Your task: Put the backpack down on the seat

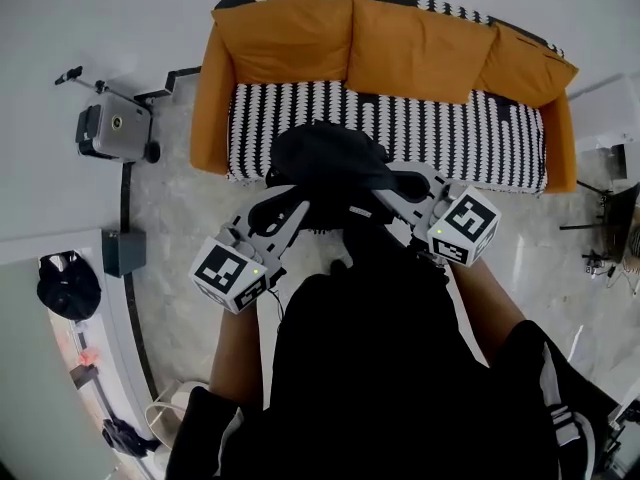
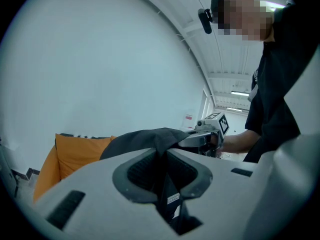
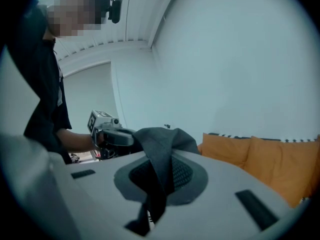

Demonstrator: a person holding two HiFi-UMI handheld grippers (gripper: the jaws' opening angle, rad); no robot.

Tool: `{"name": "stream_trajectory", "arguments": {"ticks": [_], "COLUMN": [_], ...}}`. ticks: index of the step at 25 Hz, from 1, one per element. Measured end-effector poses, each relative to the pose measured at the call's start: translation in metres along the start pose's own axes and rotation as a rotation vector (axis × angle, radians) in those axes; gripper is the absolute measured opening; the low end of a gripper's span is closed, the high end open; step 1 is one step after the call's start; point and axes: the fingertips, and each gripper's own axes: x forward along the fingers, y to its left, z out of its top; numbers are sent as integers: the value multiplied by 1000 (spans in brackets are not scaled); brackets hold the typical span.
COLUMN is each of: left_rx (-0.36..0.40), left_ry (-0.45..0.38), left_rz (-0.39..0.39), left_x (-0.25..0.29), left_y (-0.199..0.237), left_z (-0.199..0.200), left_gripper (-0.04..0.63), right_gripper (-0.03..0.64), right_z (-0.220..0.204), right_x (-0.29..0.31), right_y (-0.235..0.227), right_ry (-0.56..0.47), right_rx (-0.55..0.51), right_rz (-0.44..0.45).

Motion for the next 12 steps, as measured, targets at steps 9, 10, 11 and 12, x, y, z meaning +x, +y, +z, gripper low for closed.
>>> {"name": "stream_trajectory", "arguments": {"ticks": [9, 10, 11, 12], "left_rx": [-10, -10, -11, -12], "left_ry": [15, 20, 25, 31], "left_rz": [36, 40, 44, 47], "left_x": [55, 60, 66, 71], "left_y": [52, 58, 63, 68], "left_z": [31, 33, 35, 37], "left_gripper": [63, 63, 63, 63], "right_gripper": [32, 32, 32, 32], "right_z": [28, 30, 31, 33], "right_x": [21, 23, 25, 27], "right_y": [-74, -82, -90, -97], "right_ry": [0, 0, -1, -3], "right_rx": [10, 15, 20, 25], "right_rz": [30, 33, 35, 38]}}
